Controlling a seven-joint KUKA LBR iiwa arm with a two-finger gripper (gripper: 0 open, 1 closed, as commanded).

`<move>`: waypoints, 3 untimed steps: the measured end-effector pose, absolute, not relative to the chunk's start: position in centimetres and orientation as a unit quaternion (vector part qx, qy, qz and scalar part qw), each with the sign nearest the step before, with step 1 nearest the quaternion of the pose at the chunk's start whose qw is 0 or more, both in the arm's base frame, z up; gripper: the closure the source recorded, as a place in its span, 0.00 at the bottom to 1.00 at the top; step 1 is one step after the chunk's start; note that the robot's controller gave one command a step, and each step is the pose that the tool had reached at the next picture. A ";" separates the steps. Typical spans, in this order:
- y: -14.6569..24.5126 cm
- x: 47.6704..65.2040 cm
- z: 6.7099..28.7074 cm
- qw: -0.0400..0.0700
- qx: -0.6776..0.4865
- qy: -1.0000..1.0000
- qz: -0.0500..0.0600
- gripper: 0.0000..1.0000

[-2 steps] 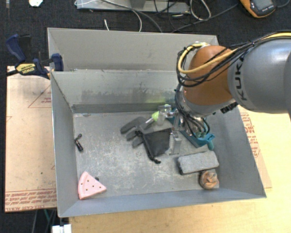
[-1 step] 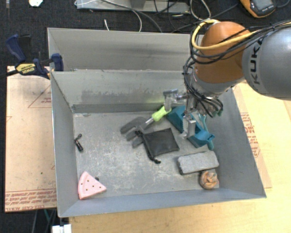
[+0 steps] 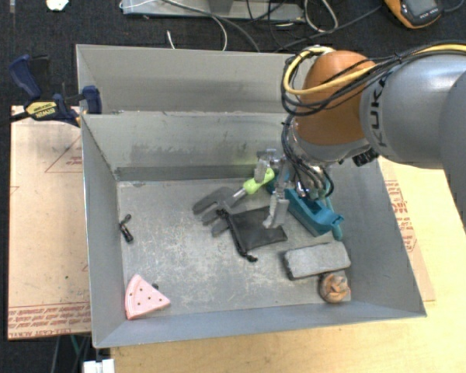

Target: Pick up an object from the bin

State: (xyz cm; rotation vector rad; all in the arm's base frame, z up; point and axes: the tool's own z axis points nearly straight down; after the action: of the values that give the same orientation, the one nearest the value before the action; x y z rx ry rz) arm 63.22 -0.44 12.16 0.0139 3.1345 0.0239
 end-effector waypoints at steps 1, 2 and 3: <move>-2.3 62.2 11.8 0.007 -0.031 0.999 0.006 0.00; -3.8 61.4 8.7 0.005 0.033 0.999 0.008 0.00; -3.1 62.2 6.9 0.005 0.044 0.999 0.009 0.00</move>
Offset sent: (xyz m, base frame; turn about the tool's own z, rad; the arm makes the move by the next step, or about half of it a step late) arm -0.0246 -0.0419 -0.0516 0.1199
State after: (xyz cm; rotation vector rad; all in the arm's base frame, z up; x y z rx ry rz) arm 62.24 -3.09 6.86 0.1376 3.1278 0.0269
